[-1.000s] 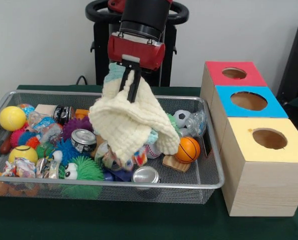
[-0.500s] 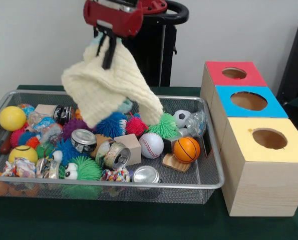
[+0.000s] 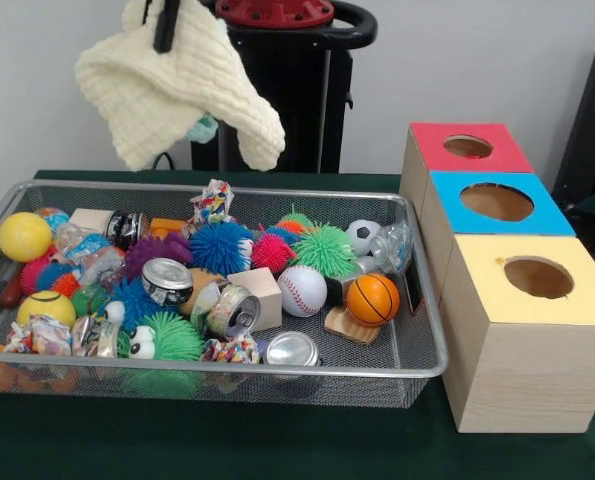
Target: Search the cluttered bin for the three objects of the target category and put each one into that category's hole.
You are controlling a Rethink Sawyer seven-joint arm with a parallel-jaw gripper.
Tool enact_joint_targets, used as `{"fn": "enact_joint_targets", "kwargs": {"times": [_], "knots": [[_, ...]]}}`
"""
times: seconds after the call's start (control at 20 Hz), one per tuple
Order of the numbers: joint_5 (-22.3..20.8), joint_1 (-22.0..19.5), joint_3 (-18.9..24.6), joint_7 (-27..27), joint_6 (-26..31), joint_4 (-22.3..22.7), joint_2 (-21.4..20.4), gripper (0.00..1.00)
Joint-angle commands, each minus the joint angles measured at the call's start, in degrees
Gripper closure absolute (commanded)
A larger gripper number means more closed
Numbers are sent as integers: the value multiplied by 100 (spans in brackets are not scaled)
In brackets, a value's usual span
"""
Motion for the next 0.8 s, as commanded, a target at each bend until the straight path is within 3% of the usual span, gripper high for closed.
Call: {"fn": "enact_joint_targets", "kwargs": {"times": [0.05, 0.2, 0.45, 0.8], "knots": [[65, -244, 918, -1932, 374, 238, -226, 100], [-6, -284, 959, -1796, 142, 350, -193, 100], [-217, -300, 1076, -1106, -1162, 816, 96, 100], [-568, -185, 966, -406, -2231, 1011, 454, 100]]}}
